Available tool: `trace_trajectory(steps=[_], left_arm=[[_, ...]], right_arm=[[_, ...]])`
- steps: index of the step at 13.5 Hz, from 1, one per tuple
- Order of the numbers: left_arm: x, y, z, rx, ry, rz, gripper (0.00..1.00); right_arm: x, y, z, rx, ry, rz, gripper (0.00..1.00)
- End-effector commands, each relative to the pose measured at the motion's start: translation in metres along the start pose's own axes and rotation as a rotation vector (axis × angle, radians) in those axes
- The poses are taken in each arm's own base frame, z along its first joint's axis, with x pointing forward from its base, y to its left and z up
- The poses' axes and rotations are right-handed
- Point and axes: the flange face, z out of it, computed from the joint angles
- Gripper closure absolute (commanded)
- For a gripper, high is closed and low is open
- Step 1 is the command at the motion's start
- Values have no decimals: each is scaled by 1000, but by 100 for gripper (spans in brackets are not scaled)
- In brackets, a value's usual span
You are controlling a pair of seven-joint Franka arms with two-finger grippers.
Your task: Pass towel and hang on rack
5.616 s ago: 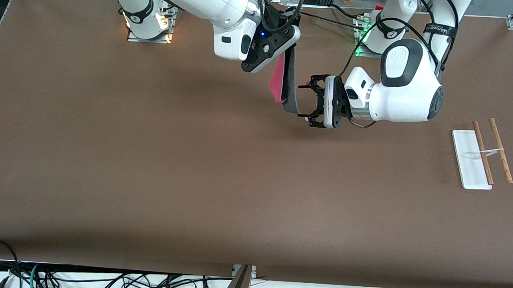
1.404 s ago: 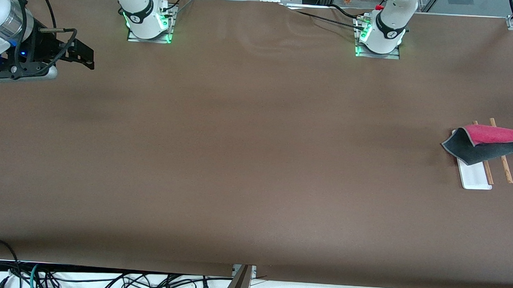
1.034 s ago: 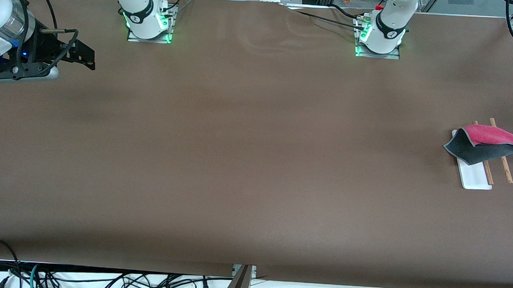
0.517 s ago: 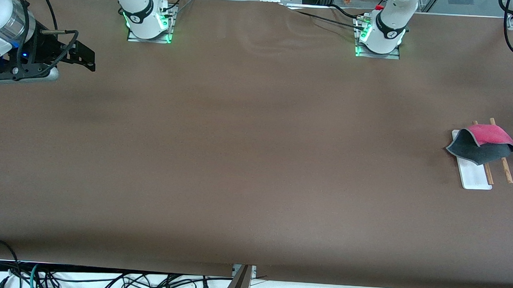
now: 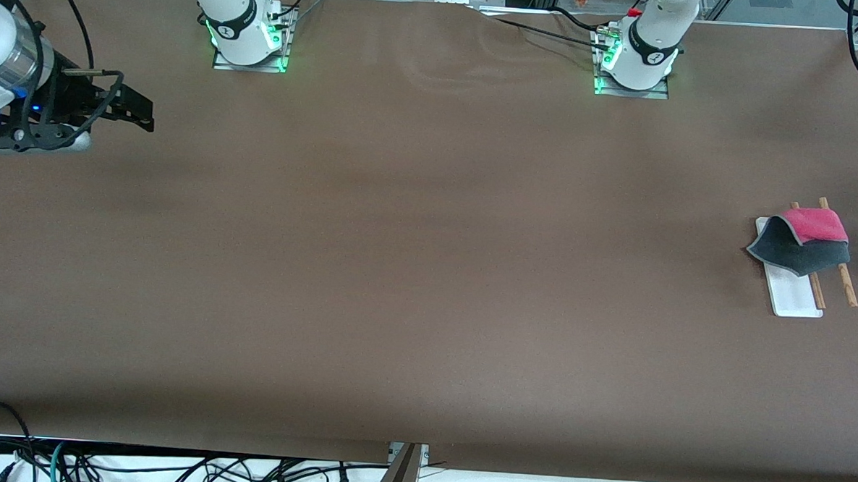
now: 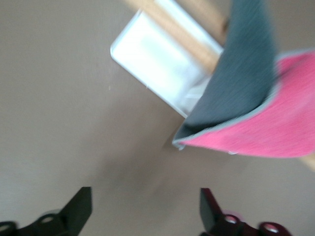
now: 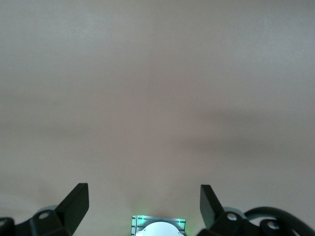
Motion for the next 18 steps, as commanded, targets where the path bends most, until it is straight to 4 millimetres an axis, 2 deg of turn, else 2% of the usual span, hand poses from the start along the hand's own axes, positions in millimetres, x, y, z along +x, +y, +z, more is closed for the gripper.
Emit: trace_trajectory(steps=[1,3,5,10,12,14,15,17,18], left_arm=[[53,32,-75,22,-39,-1,0],[102,56,-106,17,-56,-3,0],[158,86,-128,5,-78,-31,0],[302,193,-179,3,-117,-147,0],[342,230,-185,-2,-126,-258,0],[370,267,-202,19,-112,-346,0],[384,294,-212,42,-113,-371,0],[394,327,-224,71,-100,-498,0],[398,351,-227,67,-83,-531,0]], right_arm=[[-4,6,3,-8,-9,10,0],[-5,3,3,-8,-8,4,0],[-6,-1,1,-9,-5,-4,0],[-6,-3,0,-8,-2,-13,0],[-5,-3,1,-8,6,-13,0],[-2,-3,2,-2,51,-17,0],[-2,-7,3,-2,62,-25,0],[-4,-11,1,-2,75,-32,0],[-4,-11,2,-2,72,-32,0]])
